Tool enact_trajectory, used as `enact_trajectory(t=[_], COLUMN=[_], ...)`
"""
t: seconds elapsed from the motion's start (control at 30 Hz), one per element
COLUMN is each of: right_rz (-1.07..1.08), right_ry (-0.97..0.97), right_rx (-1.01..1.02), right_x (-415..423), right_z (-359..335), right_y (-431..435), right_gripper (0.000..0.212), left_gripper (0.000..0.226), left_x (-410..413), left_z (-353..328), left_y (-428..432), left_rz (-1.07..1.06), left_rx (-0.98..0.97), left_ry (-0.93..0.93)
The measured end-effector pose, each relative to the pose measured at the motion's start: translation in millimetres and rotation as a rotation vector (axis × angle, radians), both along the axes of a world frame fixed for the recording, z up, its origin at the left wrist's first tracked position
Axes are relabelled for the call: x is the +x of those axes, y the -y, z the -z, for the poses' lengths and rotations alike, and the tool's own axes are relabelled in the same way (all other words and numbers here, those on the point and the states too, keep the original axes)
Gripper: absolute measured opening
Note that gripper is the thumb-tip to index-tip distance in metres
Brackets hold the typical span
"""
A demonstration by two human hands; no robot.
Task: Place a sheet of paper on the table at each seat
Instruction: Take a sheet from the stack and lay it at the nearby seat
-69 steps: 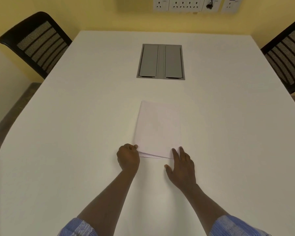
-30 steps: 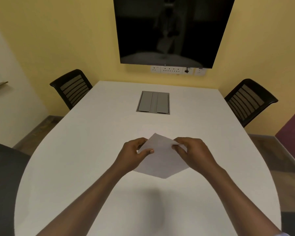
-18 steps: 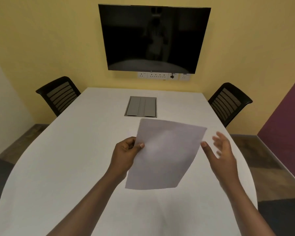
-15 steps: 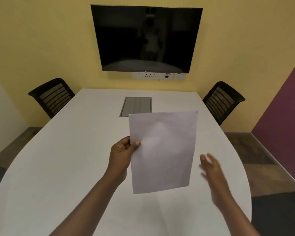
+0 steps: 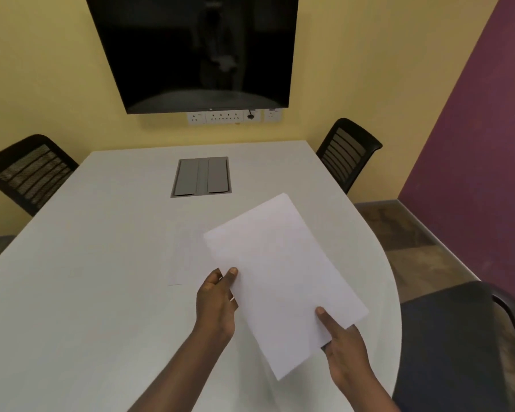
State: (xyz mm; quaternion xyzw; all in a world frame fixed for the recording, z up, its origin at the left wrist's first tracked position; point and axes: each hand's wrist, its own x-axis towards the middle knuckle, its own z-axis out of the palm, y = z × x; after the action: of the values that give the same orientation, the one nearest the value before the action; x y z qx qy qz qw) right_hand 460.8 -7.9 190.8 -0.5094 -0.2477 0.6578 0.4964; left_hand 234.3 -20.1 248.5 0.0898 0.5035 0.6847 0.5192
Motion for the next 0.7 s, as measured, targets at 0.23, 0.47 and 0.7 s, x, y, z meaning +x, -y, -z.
enact_trajectory(t=[0.23, 0.47, 0.7], right_rz=[-0.038, -0.084, 0.017], right_ry=[0.321, 0.443, 0.472], right_rx=[0.001, -0.133, -0.306], right_x=[43.6, 84.3, 106.8], right_z=[17.7, 42.9, 94.2], right_y=[-15.8, -45.8, -59.0], right_gripper=[0.055, 0.045, 0.025], left_gripper=[0.009, 0.012, 0.023], left_x=[-30.9, -35.3, 6.2], left_z=[31.1, 85.6, 146.7], left_y=[-6.9, -18.0, -21.2], left_rz=[0.016, 0.298, 0.391], left_rx=[-0.128, -0.368, -0.48], left_ry=[-0.184, -0.505, -0.765])
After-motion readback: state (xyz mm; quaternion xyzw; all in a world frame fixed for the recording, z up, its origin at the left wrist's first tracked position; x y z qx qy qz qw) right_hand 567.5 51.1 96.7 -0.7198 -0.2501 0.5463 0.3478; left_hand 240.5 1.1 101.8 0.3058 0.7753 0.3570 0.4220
